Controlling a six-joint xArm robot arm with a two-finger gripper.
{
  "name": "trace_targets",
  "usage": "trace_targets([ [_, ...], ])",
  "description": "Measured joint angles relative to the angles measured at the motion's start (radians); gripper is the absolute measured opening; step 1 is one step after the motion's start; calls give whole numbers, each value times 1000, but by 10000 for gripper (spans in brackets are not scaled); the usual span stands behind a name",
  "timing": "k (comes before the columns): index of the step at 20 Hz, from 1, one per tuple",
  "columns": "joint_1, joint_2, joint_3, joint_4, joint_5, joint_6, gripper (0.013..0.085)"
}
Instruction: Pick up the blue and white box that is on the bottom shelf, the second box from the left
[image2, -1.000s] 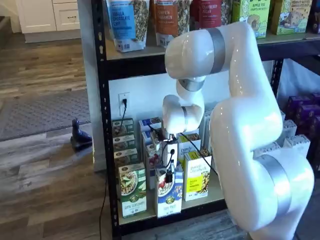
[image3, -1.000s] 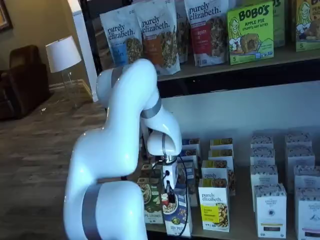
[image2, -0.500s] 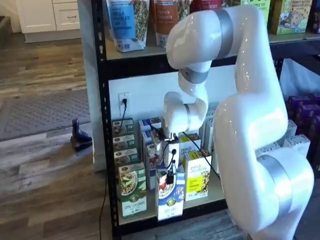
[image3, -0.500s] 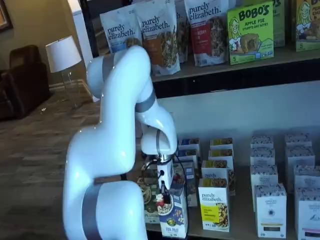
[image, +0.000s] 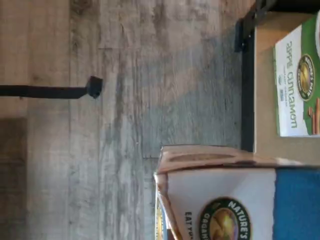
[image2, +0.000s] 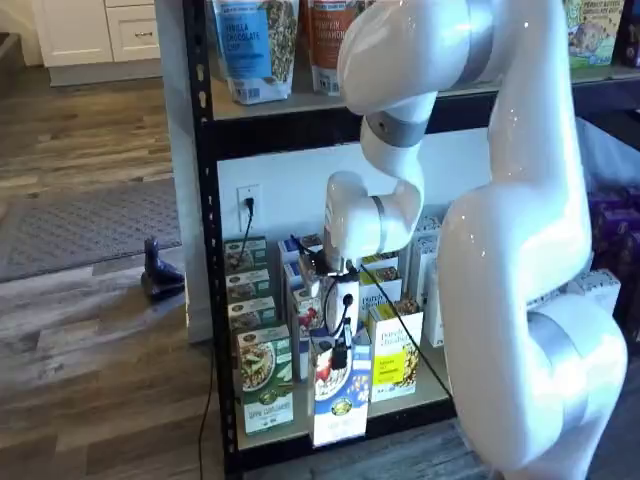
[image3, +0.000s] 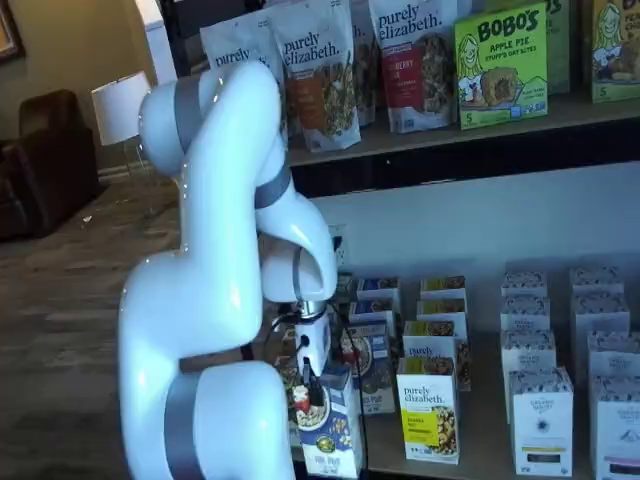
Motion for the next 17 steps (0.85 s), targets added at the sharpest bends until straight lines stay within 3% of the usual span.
trace_targets([
  [6, 24, -134, 103, -13, 20, 39, 450],
  [12, 36, -295, 195, -78, 95, 114, 450],
  [17, 22, -441, 257, -75, 182, 102, 450],
])
